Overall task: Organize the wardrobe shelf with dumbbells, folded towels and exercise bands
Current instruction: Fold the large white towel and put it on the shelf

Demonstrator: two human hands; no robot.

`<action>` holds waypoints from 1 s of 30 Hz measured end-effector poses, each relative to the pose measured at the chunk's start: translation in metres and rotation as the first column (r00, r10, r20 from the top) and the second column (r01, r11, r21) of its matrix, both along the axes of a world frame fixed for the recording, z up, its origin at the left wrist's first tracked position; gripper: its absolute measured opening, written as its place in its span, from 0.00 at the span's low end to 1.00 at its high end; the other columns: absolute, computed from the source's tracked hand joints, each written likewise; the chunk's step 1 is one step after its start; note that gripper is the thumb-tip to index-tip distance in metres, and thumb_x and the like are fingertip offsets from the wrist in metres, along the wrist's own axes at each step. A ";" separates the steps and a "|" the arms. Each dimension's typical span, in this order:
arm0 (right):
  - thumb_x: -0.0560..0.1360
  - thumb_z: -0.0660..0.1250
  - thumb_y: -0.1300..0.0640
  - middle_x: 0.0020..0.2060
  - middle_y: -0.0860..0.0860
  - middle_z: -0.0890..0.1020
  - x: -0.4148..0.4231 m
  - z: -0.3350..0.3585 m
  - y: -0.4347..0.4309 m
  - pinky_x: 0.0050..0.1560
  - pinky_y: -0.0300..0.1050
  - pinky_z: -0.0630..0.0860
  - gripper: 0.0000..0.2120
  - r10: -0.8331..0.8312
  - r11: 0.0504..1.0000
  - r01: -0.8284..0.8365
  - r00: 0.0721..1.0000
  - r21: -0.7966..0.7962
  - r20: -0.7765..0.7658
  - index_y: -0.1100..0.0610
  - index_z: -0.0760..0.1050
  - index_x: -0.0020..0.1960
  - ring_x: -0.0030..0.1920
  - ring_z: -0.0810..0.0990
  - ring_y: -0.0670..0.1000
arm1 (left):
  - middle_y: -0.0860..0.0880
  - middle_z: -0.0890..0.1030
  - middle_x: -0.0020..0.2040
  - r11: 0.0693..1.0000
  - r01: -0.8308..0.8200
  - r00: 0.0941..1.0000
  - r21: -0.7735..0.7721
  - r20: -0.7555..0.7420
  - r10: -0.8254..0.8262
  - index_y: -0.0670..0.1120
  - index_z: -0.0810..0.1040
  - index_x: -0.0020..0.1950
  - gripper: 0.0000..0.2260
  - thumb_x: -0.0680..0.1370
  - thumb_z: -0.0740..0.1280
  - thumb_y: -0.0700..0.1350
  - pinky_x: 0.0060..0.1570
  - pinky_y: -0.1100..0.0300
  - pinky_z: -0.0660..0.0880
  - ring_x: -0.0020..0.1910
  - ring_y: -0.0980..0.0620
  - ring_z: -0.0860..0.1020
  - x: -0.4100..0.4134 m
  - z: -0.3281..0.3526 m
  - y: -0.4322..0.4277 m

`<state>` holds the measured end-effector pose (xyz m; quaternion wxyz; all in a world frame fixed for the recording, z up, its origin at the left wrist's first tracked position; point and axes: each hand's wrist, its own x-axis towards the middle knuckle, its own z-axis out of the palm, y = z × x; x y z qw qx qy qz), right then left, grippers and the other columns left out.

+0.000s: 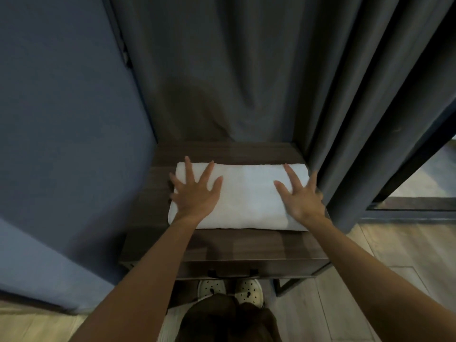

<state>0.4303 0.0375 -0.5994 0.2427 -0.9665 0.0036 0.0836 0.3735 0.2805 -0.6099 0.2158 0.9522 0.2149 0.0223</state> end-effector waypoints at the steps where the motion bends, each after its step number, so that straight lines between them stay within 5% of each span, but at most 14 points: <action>1: 0.74 0.48 0.28 0.77 0.50 0.39 -0.001 -0.001 -0.001 0.68 0.64 0.61 0.28 -0.025 0.999 0.024 1.000 0.029 0.008 0.28 0.44 0.72 0.74 0.52 0.68 | 0.56 0.31 0.76 0.998 -0.020 1.000 -0.057 0.020 0.022 0.73 0.45 0.71 0.24 0.76 0.46 0.70 0.70 0.33 0.53 0.75 0.34 0.45 -0.002 0.000 0.005; 5: 0.73 0.50 0.28 0.77 0.57 0.50 0.002 -0.003 0.001 0.67 0.62 0.66 0.31 -0.040 0.995 0.039 0.999 0.087 0.014 0.30 0.44 0.73 0.70 0.63 0.66 | 0.44 0.49 0.77 0.954 -0.064 0.997 -0.293 0.016 0.072 0.75 0.45 0.70 0.26 0.74 0.49 0.73 0.68 0.42 0.63 0.70 0.37 0.63 -0.008 -0.002 0.024; 8: 0.72 0.53 0.27 0.73 0.58 0.60 0.004 -0.006 -0.002 0.64 0.59 0.70 0.33 -0.070 0.986 0.063 0.997 0.155 0.038 0.31 0.44 0.73 0.66 0.69 0.64 | 0.41 0.59 0.74 0.948 -0.061 0.997 -0.312 0.019 0.070 0.76 0.43 0.69 0.28 0.72 0.50 0.74 0.66 0.42 0.64 0.68 0.38 0.66 -0.005 -0.004 0.028; 12: 0.72 0.56 0.29 0.69 0.56 0.70 0.008 -0.010 -0.003 0.59 0.54 0.71 0.36 -0.089 0.974 0.073 0.994 0.216 0.062 0.34 0.45 0.75 0.62 0.73 0.61 | 0.43 0.60 0.75 0.941 -0.058 0.997 -0.332 0.024 0.070 0.75 0.43 0.70 0.30 0.72 0.53 0.74 0.66 0.42 0.63 0.68 0.37 0.66 0.003 -0.006 0.033; 18: 0.69 0.62 0.28 0.74 0.52 0.63 0.007 -0.005 -0.009 0.69 0.60 0.65 0.42 -0.114 0.945 0.113 0.993 0.305 -0.014 0.35 0.45 0.75 0.70 0.65 0.64 | 0.45 0.60 0.75 0.918 -0.049 0.998 -0.393 0.012 0.058 0.74 0.43 0.70 0.33 0.70 0.56 0.75 0.65 0.43 0.63 0.69 0.38 0.65 -0.002 -0.002 0.037; 30: 0.66 0.63 0.26 0.71 0.52 0.67 -0.077 0.000 -0.030 0.65 0.54 0.68 0.42 -0.097 0.926 0.118 0.992 0.359 -0.076 0.33 0.49 0.73 0.68 0.68 0.61 | 0.51 0.60 0.76 0.828 -0.121 0.993 -0.547 -0.057 0.107 0.71 0.41 0.72 0.43 0.66 0.64 0.74 0.64 0.49 0.62 0.70 0.41 0.64 -0.090 0.015 0.023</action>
